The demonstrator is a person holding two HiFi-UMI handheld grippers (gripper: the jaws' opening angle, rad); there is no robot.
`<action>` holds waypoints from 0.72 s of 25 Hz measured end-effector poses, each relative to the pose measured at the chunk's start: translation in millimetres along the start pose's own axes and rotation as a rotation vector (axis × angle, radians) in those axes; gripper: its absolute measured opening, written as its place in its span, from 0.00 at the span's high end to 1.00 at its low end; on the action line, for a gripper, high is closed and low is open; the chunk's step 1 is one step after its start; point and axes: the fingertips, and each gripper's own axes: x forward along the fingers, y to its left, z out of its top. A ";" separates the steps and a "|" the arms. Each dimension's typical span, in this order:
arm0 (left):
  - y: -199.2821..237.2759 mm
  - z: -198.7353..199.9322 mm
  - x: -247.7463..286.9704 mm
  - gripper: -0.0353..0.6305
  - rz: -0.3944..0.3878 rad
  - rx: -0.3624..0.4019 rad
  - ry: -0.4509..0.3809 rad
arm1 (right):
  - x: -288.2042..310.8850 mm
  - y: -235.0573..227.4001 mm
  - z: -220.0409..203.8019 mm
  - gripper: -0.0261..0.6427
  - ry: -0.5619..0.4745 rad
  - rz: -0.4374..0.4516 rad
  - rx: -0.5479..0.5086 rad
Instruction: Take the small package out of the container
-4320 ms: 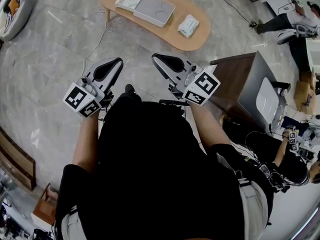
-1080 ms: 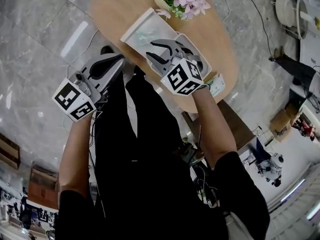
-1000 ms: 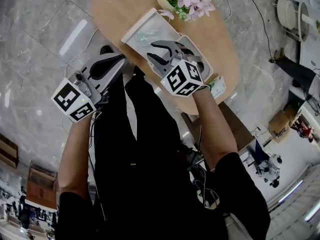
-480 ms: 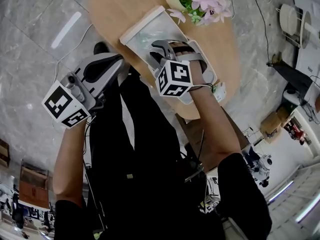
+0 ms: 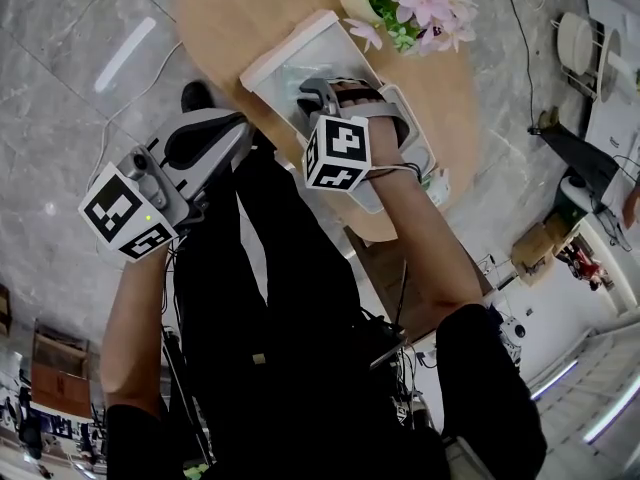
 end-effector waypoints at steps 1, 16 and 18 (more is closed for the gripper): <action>0.1 0.8 -0.2 0.91 -0.001 0.000 -0.003 | 0.3 0.2 0.3 0.81 0.012 -0.008 -0.014; -9.5 0.5 -3.9 0.91 -0.010 0.011 -0.023 | -0.2 4.9 6.2 0.94 -0.005 -0.088 -0.041; -12.7 0.0 -5.7 0.91 -0.012 0.020 -0.022 | -0.6 4.9 6.4 0.94 -0.009 -0.100 -0.018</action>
